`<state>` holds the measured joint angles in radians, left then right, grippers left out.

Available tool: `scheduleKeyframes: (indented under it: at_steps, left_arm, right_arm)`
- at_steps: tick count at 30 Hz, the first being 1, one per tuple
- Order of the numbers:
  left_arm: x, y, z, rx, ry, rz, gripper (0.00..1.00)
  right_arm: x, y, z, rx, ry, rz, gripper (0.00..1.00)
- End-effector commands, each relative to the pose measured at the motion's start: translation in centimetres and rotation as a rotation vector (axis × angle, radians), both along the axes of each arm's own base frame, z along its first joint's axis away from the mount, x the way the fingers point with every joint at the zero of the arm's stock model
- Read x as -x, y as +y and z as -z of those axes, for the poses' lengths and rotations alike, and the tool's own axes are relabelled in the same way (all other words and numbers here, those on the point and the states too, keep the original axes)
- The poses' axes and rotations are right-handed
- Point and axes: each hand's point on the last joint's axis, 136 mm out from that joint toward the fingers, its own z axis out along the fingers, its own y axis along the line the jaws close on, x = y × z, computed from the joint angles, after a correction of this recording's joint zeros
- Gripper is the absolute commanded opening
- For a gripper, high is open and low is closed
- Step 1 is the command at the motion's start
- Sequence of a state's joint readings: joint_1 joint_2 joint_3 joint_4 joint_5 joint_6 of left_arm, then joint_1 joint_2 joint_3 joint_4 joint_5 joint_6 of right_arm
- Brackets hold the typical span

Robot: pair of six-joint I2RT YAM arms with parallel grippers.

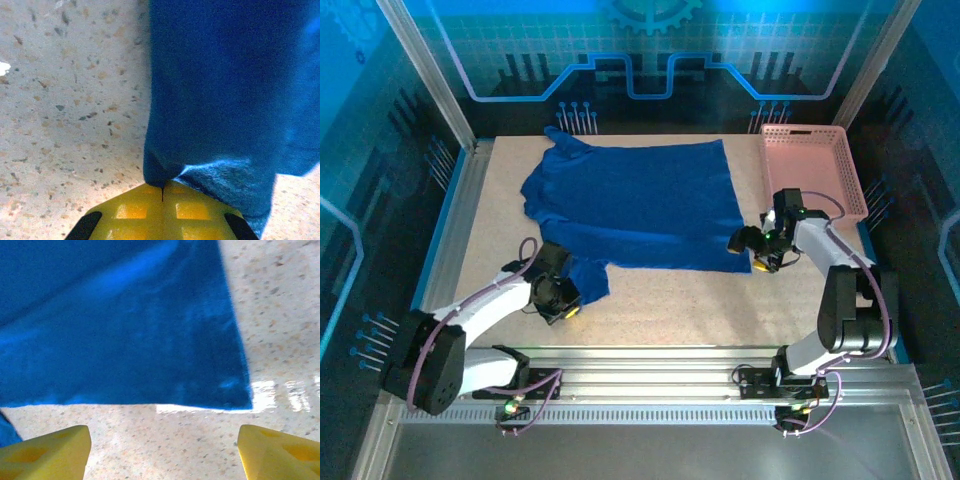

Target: Fold and stack the t-shirts

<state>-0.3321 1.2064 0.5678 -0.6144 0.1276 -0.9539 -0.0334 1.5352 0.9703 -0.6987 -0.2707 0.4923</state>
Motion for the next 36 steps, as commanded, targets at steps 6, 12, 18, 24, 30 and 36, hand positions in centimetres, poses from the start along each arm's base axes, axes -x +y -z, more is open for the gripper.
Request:
scheduleKeyframes:
  at_steps: [6,12,18,24,30,36]
  left_arm:
    - [-0.5,0.4,-6.4,0.001,-0.159,0.040,0.00]
    - [-0.4,0.5,-8.4,0.011,-0.208,0.036,0.00]
    - [0.0,1.4,-9.5,-0.029,-0.227,0.031,0.00]
    - [0.2,1.7,-9.5,-0.029,-0.228,0.017,0.00]
    - [0.7,2.3,-9.8,-0.036,-0.240,0.001,0.00]
    - [1.9,3.8,-10.1,-0.058,-0.243,-0.029,0.00]
  right_arm:
    - [0.1,-2.1,1.7,0.011,0.052,0.054,0.75]
    - [1.3,-1.7,3.1,-0.012,0.101,0.072,0.74]
    - [1.7,-1.4,4.3,-0.029,0.135,0.088,0.72]
    - [1.7,-1.8,5.5,0.001,0.157,0.109,0.66]
    - [0.4,-2.4,6.1,0.037,0.150,0.154,0.36]
    - [-0.2,-4.0,4.5,0.102,0.102,0.185,0.02]
